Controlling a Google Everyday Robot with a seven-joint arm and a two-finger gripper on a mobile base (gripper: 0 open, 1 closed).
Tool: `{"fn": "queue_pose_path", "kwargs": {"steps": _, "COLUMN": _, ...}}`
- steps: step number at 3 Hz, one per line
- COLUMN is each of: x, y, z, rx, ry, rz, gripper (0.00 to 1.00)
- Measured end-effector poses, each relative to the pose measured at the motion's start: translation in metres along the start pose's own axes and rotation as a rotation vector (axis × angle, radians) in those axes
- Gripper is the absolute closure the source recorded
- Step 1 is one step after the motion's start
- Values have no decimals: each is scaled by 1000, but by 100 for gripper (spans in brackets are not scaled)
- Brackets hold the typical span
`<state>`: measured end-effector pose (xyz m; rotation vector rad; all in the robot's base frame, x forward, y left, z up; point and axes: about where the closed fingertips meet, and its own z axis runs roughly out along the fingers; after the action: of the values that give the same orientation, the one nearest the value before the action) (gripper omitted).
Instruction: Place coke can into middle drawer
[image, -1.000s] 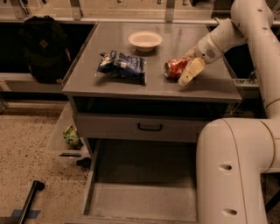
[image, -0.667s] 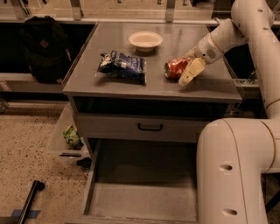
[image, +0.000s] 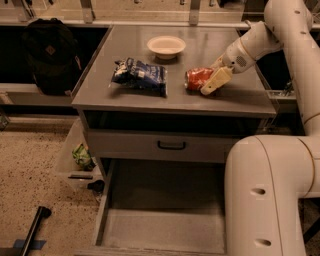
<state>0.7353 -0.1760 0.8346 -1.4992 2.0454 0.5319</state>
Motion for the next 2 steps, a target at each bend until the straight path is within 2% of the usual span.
{"fn": "queue_pose_path", "kwargs": {"steps": 2, "x": 2, "y": -1, "z": -1, "rx": 9, "ry": 10, "rz": -12, "gripper": 89}}
